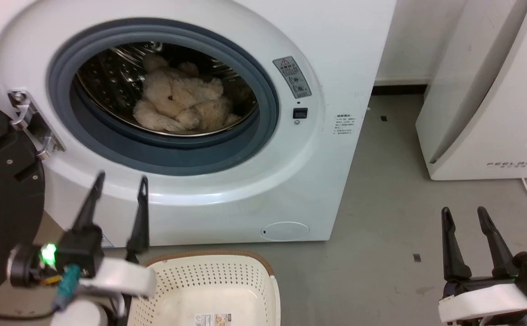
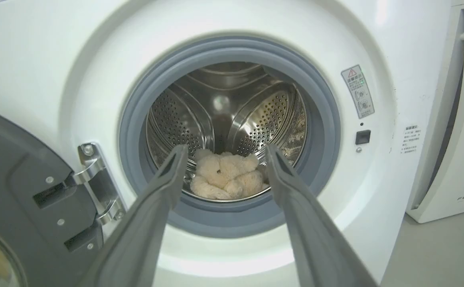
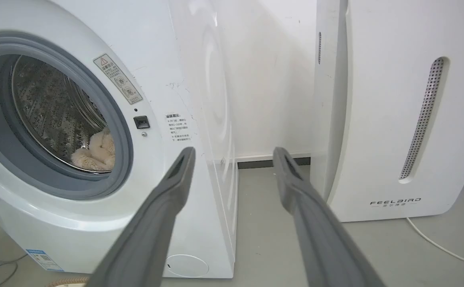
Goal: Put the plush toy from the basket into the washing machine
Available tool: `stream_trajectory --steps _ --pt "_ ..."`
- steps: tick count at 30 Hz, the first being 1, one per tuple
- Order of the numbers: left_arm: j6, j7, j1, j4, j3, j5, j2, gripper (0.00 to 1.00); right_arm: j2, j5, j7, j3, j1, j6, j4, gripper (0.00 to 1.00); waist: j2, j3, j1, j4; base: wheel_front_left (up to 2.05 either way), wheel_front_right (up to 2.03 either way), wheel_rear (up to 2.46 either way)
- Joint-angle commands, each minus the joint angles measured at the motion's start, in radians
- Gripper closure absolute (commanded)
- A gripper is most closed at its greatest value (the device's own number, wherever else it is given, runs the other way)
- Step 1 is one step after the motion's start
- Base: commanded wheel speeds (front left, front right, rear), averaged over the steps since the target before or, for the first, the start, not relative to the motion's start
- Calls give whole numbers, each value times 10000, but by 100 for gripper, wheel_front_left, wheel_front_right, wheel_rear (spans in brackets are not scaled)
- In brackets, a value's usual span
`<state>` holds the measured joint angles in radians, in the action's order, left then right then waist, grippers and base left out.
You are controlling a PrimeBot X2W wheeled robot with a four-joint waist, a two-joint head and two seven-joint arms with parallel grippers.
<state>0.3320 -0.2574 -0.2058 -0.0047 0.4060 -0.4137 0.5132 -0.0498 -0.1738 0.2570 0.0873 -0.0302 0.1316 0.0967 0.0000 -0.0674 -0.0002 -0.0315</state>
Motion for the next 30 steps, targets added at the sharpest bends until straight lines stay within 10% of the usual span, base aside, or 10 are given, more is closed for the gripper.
stream_trajectory --steps 1,22,23,30 --pt "-44 -43 518 -95 -67 197 -213 0 -4 -19 47 -9 164 -9 -36 0 0 166 2 107 0 0 0" --pt "-629 -43 2717 78 -1075 1042 -1976 0 -4 -32 47 -467 713 -9 152 0 0 650 2 314 0 0 0" --pt "-631 2 2596 84 -1059 1038 -1976 100 0 0 -2 -453 625 0 128 100 0 651 2 314 0 0 0" --pt "-699 82 2581 89 -1099 1114 -2036 100 0 43 -78 -454 615 0 100 100 0 654 2 314 0 0 0"
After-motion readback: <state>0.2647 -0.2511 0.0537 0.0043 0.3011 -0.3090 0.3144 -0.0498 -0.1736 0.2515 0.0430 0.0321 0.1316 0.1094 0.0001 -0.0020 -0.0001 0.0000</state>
